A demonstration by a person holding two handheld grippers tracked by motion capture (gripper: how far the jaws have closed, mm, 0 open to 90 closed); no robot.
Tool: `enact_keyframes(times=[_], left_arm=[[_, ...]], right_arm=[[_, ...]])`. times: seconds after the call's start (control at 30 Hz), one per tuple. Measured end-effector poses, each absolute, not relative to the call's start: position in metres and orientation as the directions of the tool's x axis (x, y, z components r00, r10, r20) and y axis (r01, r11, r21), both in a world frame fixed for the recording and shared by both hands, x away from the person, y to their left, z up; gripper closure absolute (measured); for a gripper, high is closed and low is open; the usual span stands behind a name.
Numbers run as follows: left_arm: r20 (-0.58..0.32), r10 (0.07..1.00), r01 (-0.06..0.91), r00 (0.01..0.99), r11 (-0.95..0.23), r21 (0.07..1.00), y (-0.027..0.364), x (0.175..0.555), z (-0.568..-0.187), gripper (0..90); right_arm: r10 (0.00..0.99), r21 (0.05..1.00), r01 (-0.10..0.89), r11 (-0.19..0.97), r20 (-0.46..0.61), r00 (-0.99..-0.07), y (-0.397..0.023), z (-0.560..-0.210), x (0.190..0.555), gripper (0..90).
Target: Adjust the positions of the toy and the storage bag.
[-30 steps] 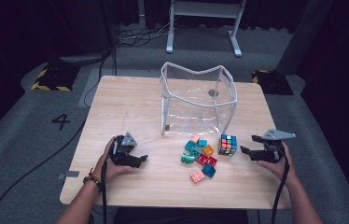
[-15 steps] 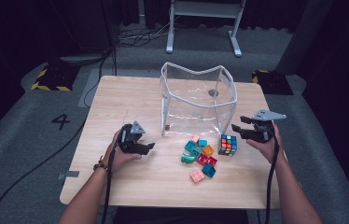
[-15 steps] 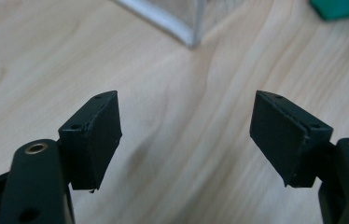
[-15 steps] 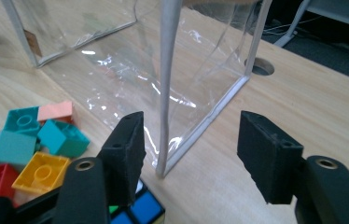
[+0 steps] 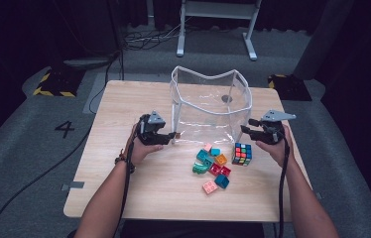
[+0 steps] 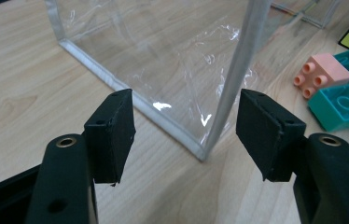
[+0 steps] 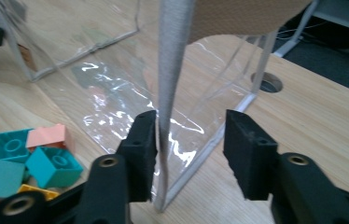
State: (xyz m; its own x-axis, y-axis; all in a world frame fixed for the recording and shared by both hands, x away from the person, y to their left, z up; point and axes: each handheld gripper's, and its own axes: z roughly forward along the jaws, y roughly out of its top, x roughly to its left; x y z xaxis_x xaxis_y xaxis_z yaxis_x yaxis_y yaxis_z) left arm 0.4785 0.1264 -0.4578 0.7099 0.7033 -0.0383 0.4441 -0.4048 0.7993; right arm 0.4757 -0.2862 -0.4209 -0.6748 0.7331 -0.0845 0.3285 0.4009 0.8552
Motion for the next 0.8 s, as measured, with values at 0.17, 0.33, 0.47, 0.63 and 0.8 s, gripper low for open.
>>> enact_keyframes(times=[0.17,0.33,0.47,0.63,0.8], left_arm=[[-0.043,0.689,0.428,0.723,-0.399,0.811,0.118,0.483,-0.455,46.9],[-0.02,0.649,0.407,0.76,-0.452,0.794,0.111,0.487,-0.455,62.4],[-0.012,0.616,0.388,0.787,-0.481,0.786,0.105,0.485,-0.455,82.3],[0.01,0.615,0.376,0.788,-0.494,0.784,0.104,0.484,-0.455,86.8],[0.024,0.629,0.372,0.777,-0.49,0.788,0.107,0.479,-0.455,86.9]], right_arm=[[0.709,0.854,0.318,0.412,-0.081,-0.701,-0.283,-0.422,0.476,66.7],[0.687,0.853,0.286,0.437,-0.111,-0.718,-0.275,-0.423,0.474,79.4],[0.685,0.852,0.277,0.444,-0.124,-0.718,-0.27,-0.426,0.474,82.6],[0.688,0.854,0.279,0.438,-0.119,-0.716,-0.268,-0.427,0.475,84.6],[0.682,0.858,0.273,0.435,-0.116,-0.722,-0.266,-0.428,0.477,85.9]])
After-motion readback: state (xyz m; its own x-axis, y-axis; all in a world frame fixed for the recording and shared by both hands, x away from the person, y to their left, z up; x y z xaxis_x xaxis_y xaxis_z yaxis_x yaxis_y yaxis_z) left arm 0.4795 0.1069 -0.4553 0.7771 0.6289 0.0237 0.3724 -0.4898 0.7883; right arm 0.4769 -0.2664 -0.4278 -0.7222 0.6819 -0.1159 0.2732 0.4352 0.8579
